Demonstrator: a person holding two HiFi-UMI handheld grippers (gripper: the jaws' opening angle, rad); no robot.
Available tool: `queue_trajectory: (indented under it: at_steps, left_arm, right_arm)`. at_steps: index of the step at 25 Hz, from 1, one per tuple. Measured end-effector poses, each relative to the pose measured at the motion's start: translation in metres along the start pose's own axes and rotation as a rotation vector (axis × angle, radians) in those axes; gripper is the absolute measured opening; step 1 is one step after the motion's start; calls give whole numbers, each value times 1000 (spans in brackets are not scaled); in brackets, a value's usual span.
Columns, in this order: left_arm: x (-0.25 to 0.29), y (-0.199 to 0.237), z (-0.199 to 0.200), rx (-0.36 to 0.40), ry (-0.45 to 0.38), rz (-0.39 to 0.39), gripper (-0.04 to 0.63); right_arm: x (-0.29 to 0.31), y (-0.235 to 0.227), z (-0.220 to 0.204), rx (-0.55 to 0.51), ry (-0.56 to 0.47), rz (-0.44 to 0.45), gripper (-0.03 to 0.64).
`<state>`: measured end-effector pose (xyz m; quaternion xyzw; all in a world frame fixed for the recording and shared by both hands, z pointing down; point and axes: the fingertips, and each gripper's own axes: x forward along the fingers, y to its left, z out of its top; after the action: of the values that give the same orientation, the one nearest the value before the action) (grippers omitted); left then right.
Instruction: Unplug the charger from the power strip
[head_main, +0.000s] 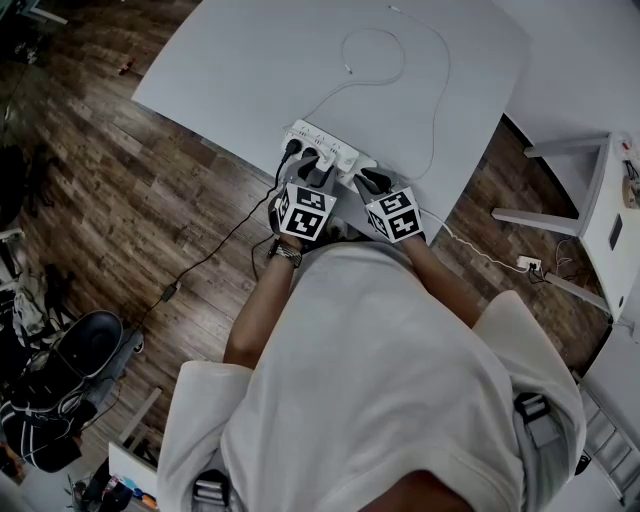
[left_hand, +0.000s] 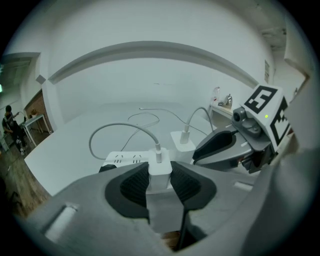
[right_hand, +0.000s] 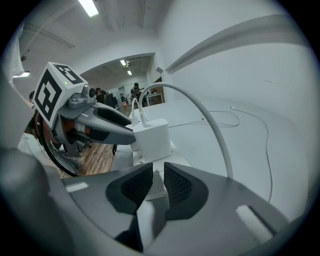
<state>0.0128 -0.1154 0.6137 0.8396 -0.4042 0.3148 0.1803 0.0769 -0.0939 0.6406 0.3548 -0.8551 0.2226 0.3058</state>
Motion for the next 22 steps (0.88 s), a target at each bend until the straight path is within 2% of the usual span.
queue_trajectory:
  at_steps: [3,5,13,16,19,22]
  left_arm:
    - [-1,1,-1,34,10,10,138]
    - [0,1,-1,29,8,8,138]
    - [-2,5,1,-133,-45,-46,140]
    - [-3,5,1,-170,-56,-59,140]
    - [-2,4,0,-161,-51,-55,140]
    - [0,3,-1,-83,-25,-32,138]
  right_arm:
    - [1,1,1,1,1,-1,71]
    - [1,1,2,0,2,-1,71]
    - [0,0,2,5,3,1,71]
    - [0,1,2,4,2,2,69]
    - [1,0,1,3,1,4,71]
    - [0,-1,0,1,1,2,70]
